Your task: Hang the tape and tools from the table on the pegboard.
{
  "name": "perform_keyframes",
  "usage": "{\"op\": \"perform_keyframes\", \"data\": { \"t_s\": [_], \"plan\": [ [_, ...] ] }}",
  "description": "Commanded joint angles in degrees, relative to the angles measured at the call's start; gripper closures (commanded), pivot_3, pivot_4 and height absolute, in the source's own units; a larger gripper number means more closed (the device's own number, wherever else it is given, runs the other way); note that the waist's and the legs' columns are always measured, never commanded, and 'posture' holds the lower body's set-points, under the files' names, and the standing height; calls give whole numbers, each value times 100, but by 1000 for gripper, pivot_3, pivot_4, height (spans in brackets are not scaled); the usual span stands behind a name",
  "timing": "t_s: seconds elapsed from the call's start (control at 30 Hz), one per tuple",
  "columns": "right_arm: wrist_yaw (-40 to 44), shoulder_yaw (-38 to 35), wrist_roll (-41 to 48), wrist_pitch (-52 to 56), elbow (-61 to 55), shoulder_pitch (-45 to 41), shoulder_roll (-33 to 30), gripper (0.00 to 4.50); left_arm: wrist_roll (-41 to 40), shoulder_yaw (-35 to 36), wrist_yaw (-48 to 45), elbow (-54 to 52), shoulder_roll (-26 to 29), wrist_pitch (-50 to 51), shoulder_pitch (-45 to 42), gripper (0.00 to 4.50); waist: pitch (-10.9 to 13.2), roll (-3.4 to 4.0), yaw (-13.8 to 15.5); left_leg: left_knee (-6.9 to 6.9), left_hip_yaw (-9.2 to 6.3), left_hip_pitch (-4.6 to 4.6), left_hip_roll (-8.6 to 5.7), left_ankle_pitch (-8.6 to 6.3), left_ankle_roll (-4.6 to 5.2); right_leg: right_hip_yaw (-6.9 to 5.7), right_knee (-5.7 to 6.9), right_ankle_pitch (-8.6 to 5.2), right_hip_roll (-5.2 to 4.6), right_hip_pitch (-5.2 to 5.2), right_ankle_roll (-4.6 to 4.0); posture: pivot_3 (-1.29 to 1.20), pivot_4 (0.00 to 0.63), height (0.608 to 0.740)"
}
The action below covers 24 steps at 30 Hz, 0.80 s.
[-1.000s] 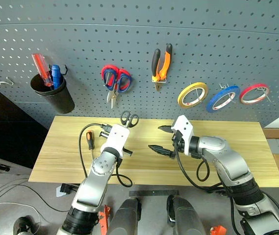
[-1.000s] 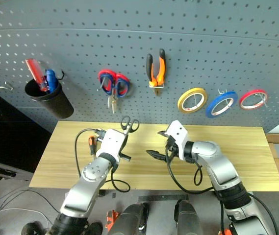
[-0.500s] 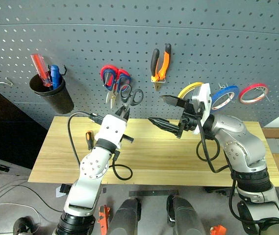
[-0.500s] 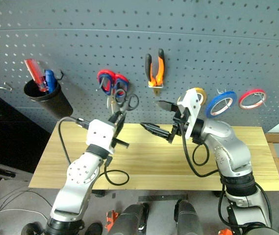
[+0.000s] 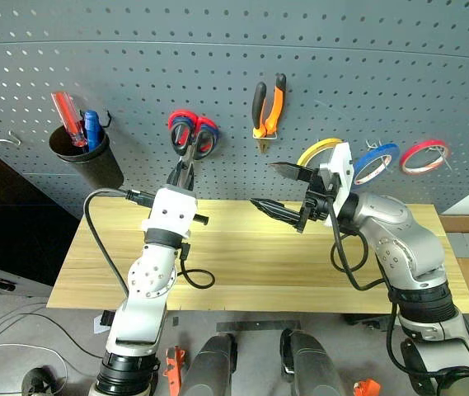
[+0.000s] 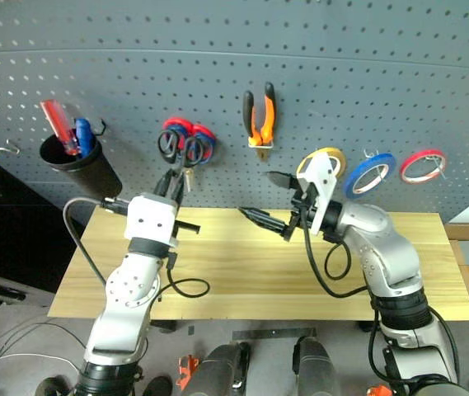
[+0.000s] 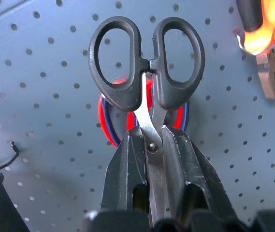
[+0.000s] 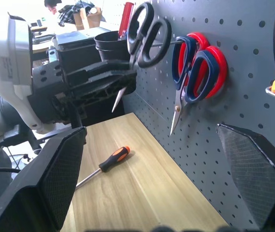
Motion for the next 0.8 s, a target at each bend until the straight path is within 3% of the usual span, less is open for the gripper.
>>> {"op": "perform_keyframes", "data": {
  "t_s": [0.03,0.53,0.8],
  "plan": [
    [27,-13,7,-152,-130,-87,-33,0,47,60,30,-157,-44,-86,44,4345,-2,0,-1,0,0,0,0,0,0,0,0,0,0,0,0,10,199,740],
    [28,42,-38,-144,-131,-114,-14,0,239,149,123,-191,-175,-65,204,4345,-9,0,-4,7,5,2,0,0,0,0,6,1,2,1,-1,8,202,740],
    [-9,60,-31,-145,-152,-114,-14,0,44,246,28,305,-200,108,-51,4345,-10,0,-5,10,6,4,0,0,1,-1,10,1,2,1,-1,5,203,740]
  ]
}}
